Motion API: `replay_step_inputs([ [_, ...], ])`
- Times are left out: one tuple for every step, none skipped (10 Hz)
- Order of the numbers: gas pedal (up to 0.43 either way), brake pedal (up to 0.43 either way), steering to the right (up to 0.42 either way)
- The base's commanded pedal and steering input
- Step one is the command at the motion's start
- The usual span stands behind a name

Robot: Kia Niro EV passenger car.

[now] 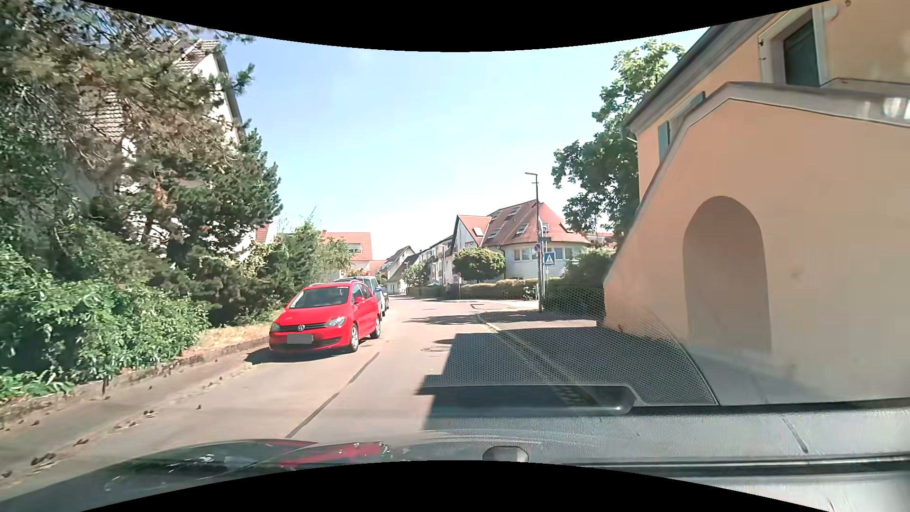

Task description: Follow the waypoints while adhering to traffic rules and regulations

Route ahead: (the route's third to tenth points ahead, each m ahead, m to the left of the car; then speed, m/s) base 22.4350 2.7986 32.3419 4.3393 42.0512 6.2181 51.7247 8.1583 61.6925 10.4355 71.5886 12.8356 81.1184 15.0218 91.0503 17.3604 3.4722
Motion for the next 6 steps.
replay_step_inputs([
  [0.039, 0.000, -0.031],
  [0.039, 0.000, -0.029],
  [0.039, 0.000, -0.026],
  [0.039, 0.000, -0.026],
  [0.039, 0.000, -0.026],
  [0.028, 0.000, -0.027],
])
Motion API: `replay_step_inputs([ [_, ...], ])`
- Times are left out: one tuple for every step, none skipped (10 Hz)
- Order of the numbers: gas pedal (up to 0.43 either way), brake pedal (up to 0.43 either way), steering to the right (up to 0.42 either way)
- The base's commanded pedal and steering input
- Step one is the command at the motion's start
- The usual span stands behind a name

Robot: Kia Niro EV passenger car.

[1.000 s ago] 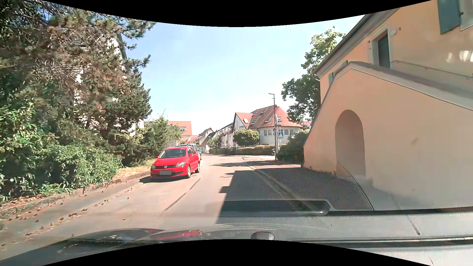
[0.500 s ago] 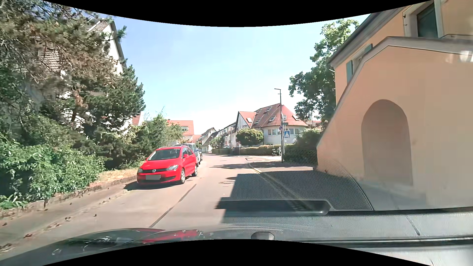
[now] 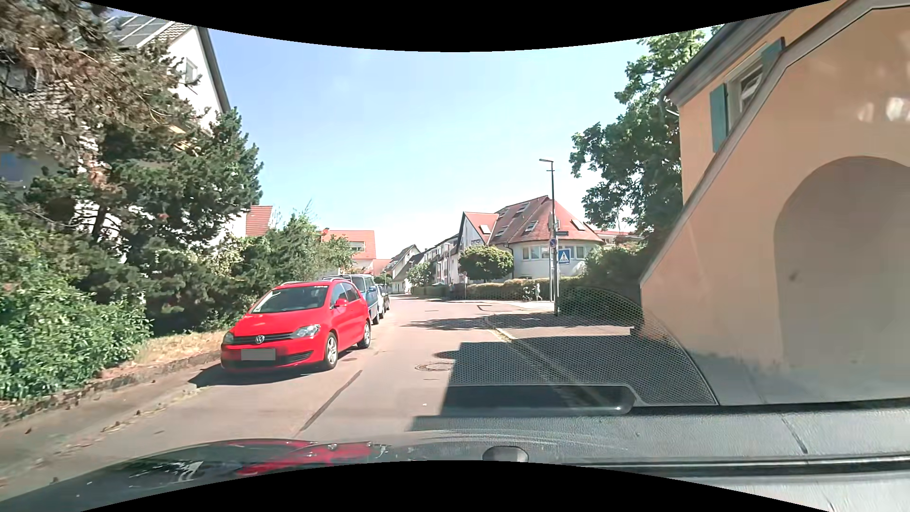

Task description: Follow the waypoints while adhering to traffic rules and regulations

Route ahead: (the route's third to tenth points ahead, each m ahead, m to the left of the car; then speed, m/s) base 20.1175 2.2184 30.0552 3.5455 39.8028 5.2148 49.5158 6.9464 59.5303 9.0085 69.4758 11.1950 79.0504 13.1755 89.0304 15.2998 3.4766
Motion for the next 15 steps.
replay_step_inputs([
  [0.028, 0.000, -0.025],
  [0.028, 0.000, -0.022],
  [0.020, 0.000, -0.017],
  [0.008, 0.000, -0.017],
  [0.000, 0.000, -0.019],
  [0.000, 0.000, -0.023],
  [0.000, 0.000, -0.025],
  [0.000, 0.000, -0.024],
  [0.000, 0.000, -0.024],
  [0.000, 0.000, -0.024],
  [0.000, 0.000, -0.024],
  [0.000, 0.000, -0.024],
  [0.000, 0.000, -0.024],
  [0.000, 0.000, -0.024],
  [0.000, 0.000, -0.025],
])
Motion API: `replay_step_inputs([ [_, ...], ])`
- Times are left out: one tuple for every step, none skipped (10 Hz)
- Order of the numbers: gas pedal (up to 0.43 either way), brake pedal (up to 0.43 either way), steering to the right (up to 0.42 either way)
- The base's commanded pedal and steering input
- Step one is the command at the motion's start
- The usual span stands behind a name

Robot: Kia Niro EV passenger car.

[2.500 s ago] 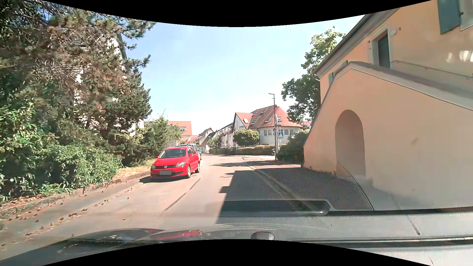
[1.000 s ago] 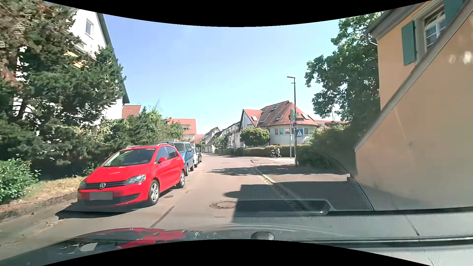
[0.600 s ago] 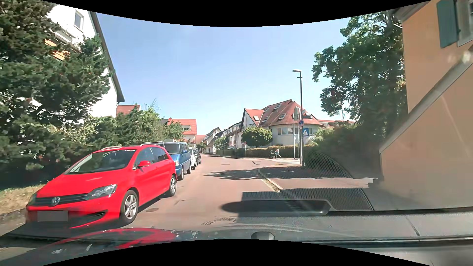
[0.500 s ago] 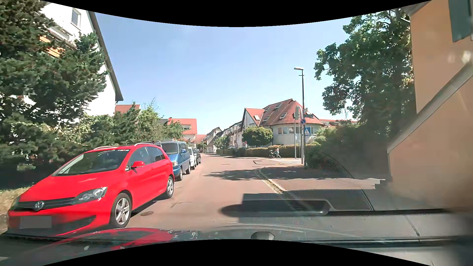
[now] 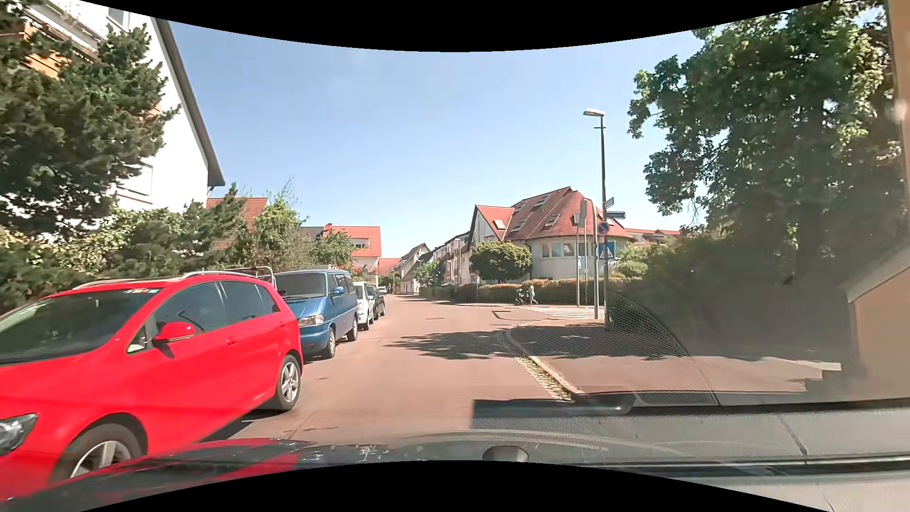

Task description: Follow the waypoints while adhering to traffic rules and regulations

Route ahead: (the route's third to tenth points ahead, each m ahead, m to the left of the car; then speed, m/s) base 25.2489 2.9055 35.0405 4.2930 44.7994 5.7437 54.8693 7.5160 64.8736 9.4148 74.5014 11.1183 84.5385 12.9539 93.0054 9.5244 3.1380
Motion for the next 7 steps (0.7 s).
replay_step_inputs([
  [0.000, 0.000, -0.027],
  [0.000, 0.000, -0.028],
  [0.000, 0.000, -0.028],
  [0.000, 0.000, -0.029],
  [0.000, 0.000, -0.029],
  [0.000, 0.000, -0.029],
  [0.000, 0.000, -0.030],
])
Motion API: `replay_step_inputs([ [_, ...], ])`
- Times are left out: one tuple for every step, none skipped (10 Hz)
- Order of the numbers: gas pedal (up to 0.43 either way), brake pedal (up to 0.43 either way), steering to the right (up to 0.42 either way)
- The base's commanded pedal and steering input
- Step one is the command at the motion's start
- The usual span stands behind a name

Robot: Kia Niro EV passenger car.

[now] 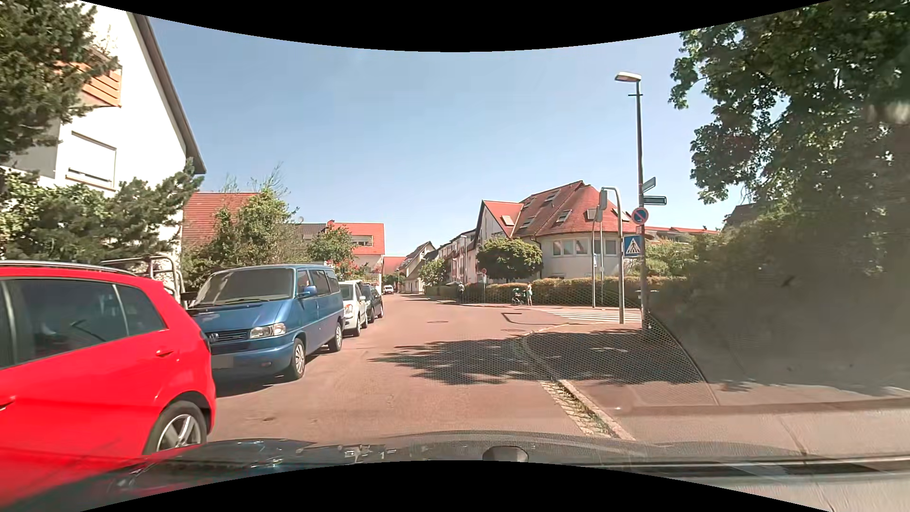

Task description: Follow the waypoints while adhering to traffic rules and regulations

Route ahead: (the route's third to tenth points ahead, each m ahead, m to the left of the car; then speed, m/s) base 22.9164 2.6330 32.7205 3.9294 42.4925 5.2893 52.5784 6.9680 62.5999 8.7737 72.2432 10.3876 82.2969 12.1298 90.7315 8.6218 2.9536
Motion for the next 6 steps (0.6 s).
replay_step_inputs([
  [0.000, 0.000, -0.032],
  [0.000, 0.000, -0.035],
  [0.000, 0.000, -0.039],
  [0.000, 0.000, -0.042],
  [0.000, 0.000, -0.042],
  [0.000, 0.000, -0.042],
])
